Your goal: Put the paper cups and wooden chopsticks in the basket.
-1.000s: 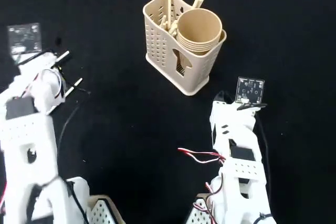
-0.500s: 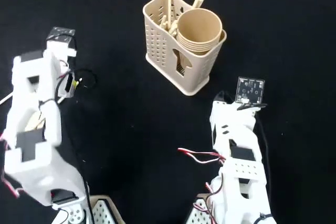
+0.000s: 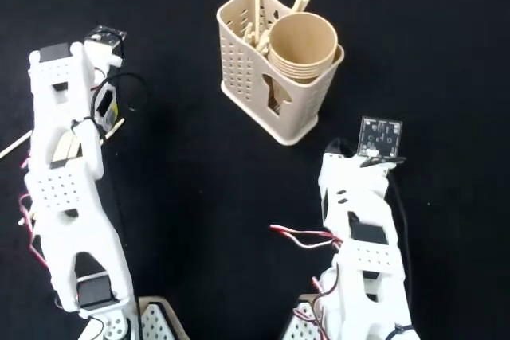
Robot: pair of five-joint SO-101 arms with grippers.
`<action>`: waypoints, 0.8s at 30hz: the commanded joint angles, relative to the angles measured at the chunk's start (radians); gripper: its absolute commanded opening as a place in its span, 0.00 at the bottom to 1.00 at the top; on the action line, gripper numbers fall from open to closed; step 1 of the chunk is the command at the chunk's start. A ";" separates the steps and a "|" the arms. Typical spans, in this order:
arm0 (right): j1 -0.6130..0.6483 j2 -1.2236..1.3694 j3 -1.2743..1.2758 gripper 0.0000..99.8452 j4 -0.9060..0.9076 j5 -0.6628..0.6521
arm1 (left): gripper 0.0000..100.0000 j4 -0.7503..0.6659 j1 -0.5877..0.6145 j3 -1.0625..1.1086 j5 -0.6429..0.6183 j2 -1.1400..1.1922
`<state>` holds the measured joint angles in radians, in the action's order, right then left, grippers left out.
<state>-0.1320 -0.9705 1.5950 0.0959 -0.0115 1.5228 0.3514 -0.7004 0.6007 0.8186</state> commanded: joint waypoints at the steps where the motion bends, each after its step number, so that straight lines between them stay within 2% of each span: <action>1: 0.009 -0.022 -0.002 0.01 -0.017 -0.008 | 0.11 0.166 -0.015 -0.275 0.109 0.104; 4: 0.009 -0.022 -0.002 0.01 -0.017 -0.008 | 0.16 0.233 -0.012 -0.414 0.120 0.186; 7: 0.009 -0.022 -0.002 0.01 -0.017 -0.008 | 0.22 0.235 -0.007 -0.503 0.126 0.264; 13: 0.009 -0.022 -0.002 0.01 -0.017 -0.008 | 0.23 0.238 -0.012 -0.576 0.127 0.296; 18: 0.009 -0.022 -0.002 0.01 -0.017 -0.008 | 0.23 0.238 -0.013 -0.515 0.126 0.187; 24: 0.009 -0.022 -0.002 0.01 -0.017 -0.008 | 0.22 0.238 -0.041 -0.268 0.132 0.025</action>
<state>-0.1320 -0.9705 1.5950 0.0959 -0.0115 1.7530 0.3452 -1.0978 0.7219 0.9950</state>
